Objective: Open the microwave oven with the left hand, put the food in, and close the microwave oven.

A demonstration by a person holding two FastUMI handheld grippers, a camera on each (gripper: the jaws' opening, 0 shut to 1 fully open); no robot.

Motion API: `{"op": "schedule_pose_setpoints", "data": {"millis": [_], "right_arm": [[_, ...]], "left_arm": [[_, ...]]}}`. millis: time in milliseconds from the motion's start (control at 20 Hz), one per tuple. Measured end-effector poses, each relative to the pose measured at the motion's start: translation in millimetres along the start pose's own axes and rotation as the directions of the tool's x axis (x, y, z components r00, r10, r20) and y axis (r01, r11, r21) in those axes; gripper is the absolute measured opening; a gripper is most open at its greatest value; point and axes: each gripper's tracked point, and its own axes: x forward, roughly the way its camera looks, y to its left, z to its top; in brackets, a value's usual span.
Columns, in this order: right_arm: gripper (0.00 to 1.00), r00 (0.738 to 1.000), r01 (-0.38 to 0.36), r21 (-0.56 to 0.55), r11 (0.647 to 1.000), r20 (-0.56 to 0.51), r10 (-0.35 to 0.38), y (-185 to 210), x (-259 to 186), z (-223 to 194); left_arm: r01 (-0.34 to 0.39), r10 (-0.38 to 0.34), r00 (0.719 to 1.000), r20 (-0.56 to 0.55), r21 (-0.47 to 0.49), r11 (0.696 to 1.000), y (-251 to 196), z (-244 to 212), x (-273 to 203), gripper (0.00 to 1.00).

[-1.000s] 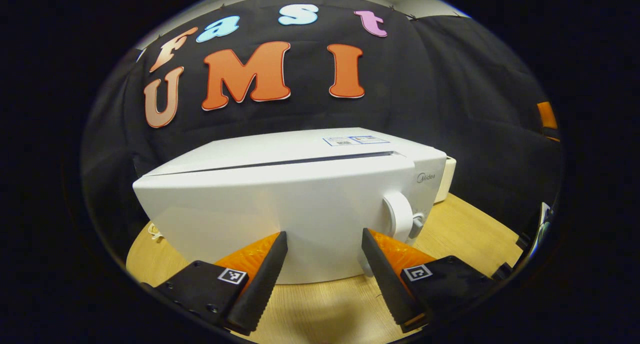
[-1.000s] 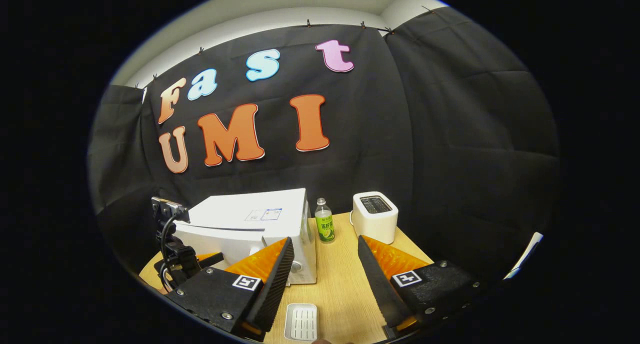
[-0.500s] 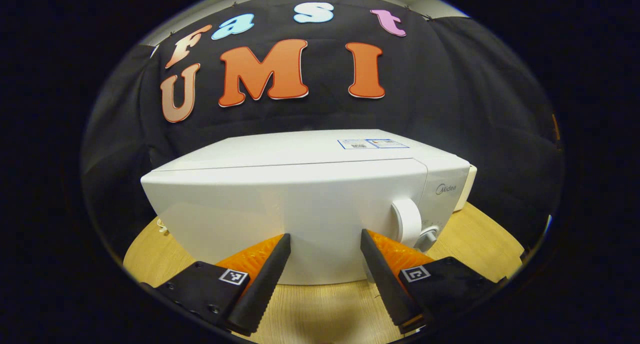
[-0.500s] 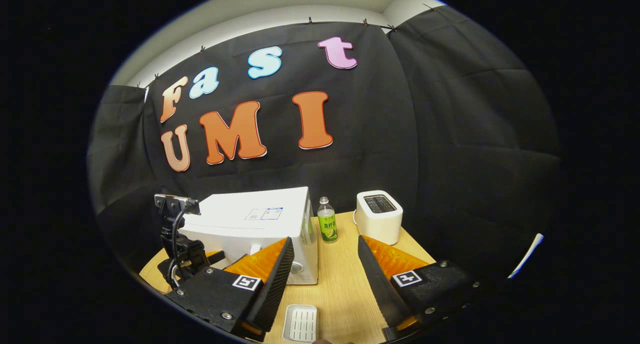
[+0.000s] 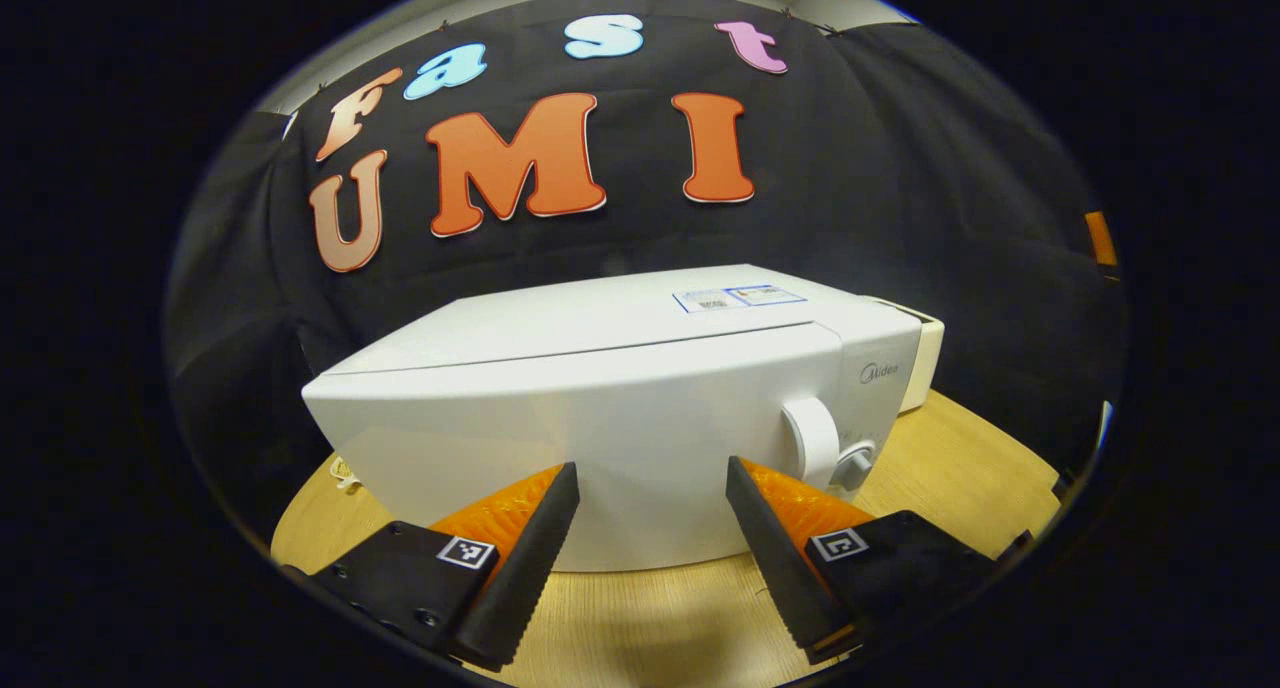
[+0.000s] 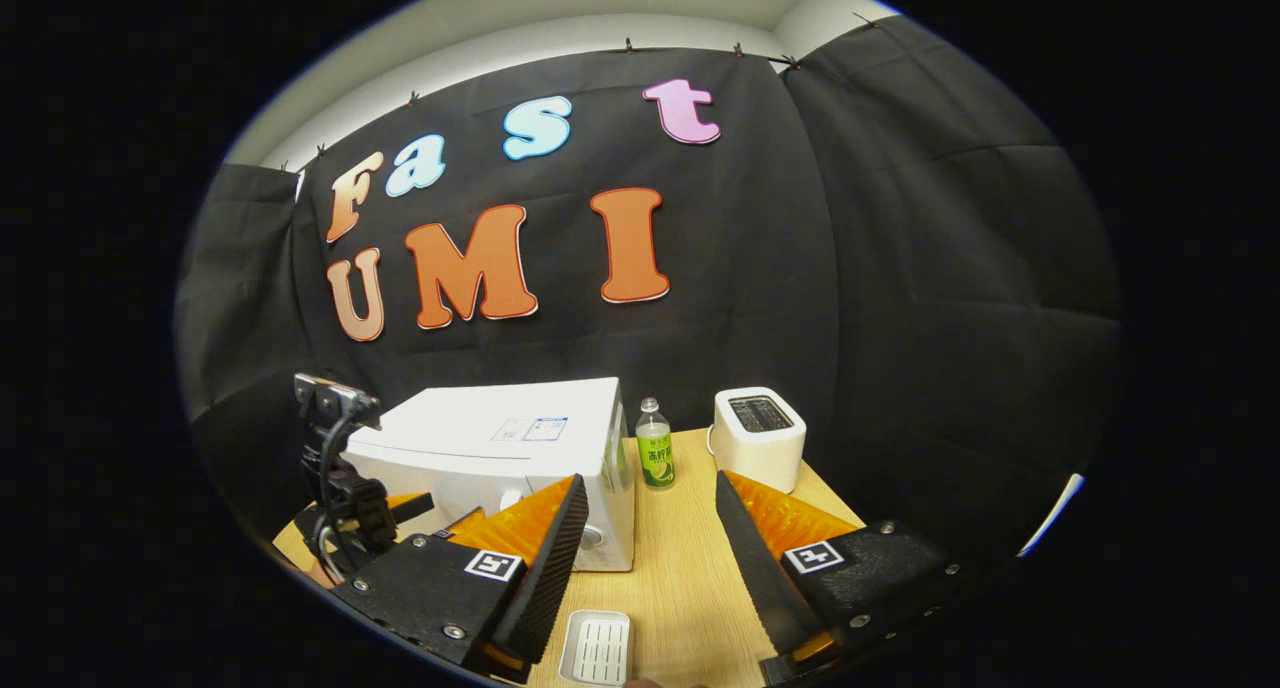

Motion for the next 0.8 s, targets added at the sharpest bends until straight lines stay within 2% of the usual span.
{"op": "schedule_pose_setpoints", "data": {"millis": [100, 150, 200, 250, 350, 400, 450, 650, 800], "right_arm": [[0.81, 1.0, -0.01, -0.012, 1.0, 0.012, 0.01, 4, -2, 1], [0.81, 1.0, -0.013, -0.019, 1.0, 0.019, 0.013, 8, 0, 4], [0.81, 1.0, -0.017, -0.024, 1.0, 0.025, 0.018, 11, -1, 5], [0.81, 0.999, -0.018, -0.029, 0.999, 0.032, 0.019, 13, -1, 6], [0.81, 0.999, -0.021, -0.036, 0.999, 0.047, 0.023, 18, -2, 10], [0.81, 0.998, -0.019, -0.038, 0.999, 0.055, 0.021, 20, -4, 12], [0.81, 0.998, -0.018, -0.041, 0.999, 0.06, 0.021, 22, -5, 13], [0.81, 0.995, -0.019, -0.058, 0.998, 0.095, 0.025, 34, -11, 22], [0.8, 0.992, -0.033, -0.097, 0.995, 0.115, 0.044, 47, -16, 25]], "left_arm": [[0.017, -0.018, 0.999, 0.039, 0.027, 1.0, 0, 16, -16, 0.9], [0.025, -0.028, 0.998, 0.063, 0.041, 0.999, 1, 25, -25, 0.98], [0.032, -0.037, 0.996, 0.087, 0.049, 0.998, 1, 34, -36, 0.98], [0.04, -0.045, 0.993, 0.11, 0.052, 0.998, 1, 43, -46, 0.9], [0.046, -0.053, 0.987, 0.153, 0.049, 0.998, 8, 62, -67, 0.89], [0.046, -0.053, 0.984, 0.172, 0.042, 0.998, 12, 71, -76, 0.98], [0.047, -0.053, 0.98, 0.189, 0.036, 0.998, 16, 80, -86, 0.98], [0.034, -0.037, 0.971, 0.235, 0.016, 0.999, 41, 106, -120, 0.98], [-0.014, 0.009, 0.966, 0.258, 0.015, 1.0, 70, 113, -141, 0.98]]}}
